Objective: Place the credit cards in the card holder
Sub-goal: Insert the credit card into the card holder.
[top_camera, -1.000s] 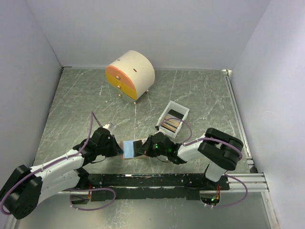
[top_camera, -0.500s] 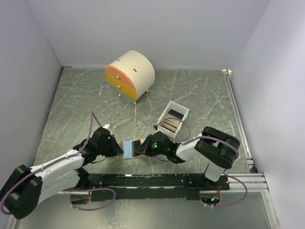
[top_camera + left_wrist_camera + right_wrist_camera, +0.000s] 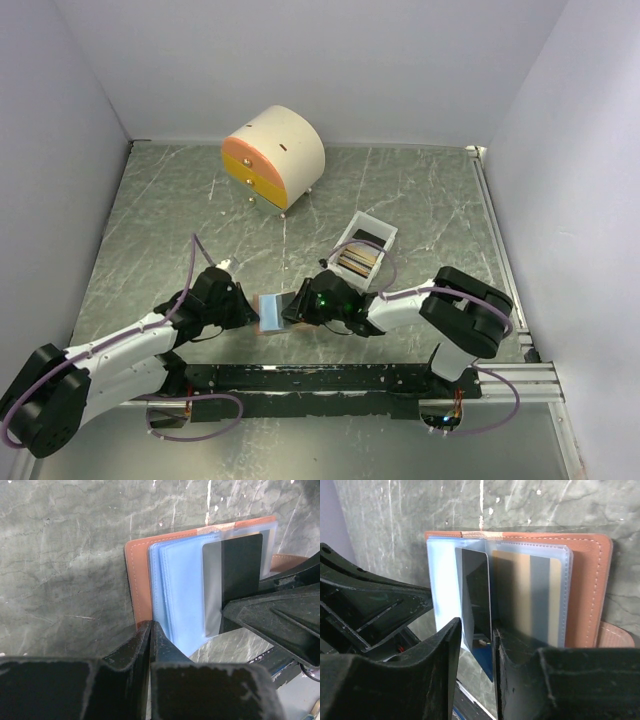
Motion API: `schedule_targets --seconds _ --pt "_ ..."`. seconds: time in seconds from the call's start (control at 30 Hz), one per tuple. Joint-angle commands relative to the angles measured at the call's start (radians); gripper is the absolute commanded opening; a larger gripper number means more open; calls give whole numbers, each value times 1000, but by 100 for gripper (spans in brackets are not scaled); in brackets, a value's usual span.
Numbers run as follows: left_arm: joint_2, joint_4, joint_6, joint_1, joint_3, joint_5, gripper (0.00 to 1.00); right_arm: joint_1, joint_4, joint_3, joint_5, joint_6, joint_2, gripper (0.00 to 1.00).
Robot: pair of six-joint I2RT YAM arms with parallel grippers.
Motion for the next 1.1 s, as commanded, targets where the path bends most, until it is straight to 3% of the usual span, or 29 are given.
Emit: schedule_targets --seconds 0.0,0.3,0.5,0.63,1.07 --pt "26 -11 11 -5 -13 14 12 1 -151 -4 73 -47 -31 31" --pt "41 6 12 -7 -18 15 12 3 -231 34 86 -69 -29 35" --pt "55 18 11 -7 -25 15 12 2 -244 27 101 -68 -58 43" --pt "60 25 10 -8 -28 17 12 7 -339 74 130 -93 -52 51" --pt "54 28 8 -8 -35 16 12 29 -493 161 170 -157 -7 52"
